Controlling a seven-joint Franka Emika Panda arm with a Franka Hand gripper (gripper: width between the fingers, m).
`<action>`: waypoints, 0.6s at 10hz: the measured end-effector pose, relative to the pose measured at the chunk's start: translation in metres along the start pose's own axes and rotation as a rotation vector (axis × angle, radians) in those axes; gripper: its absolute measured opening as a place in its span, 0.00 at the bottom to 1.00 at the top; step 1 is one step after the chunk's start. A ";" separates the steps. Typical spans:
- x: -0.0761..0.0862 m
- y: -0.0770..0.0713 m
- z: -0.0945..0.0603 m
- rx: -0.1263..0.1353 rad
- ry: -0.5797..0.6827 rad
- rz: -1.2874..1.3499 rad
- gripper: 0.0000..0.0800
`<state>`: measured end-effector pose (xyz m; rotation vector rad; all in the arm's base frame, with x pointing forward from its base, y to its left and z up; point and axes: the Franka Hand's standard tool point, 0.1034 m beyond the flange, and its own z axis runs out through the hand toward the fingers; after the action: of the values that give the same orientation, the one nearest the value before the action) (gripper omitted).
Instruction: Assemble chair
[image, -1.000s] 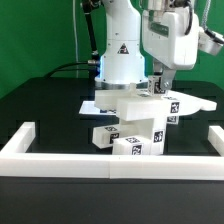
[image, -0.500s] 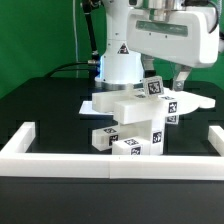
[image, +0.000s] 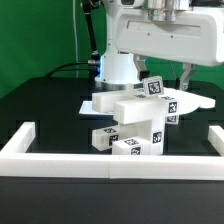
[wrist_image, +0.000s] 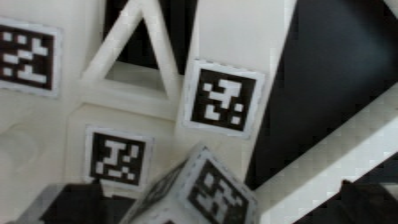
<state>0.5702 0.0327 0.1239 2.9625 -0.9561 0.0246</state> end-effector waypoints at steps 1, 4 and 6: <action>0.000 0.001 0.000 0.000 0.001 -0.083 0.81; 0.003 0.004 0.001 0.000 0.001 -0.314 0.81; 0.004 0.006 0.001 -0.001 0.001 -0.471 0.81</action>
Offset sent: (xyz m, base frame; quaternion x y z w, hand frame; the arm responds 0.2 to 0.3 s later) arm -0.0040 -0.0021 0.0001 0.0046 -0.0002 -0.2001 0.9798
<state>0.5701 0.0255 0.1235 3.0998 -0.2379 0.0145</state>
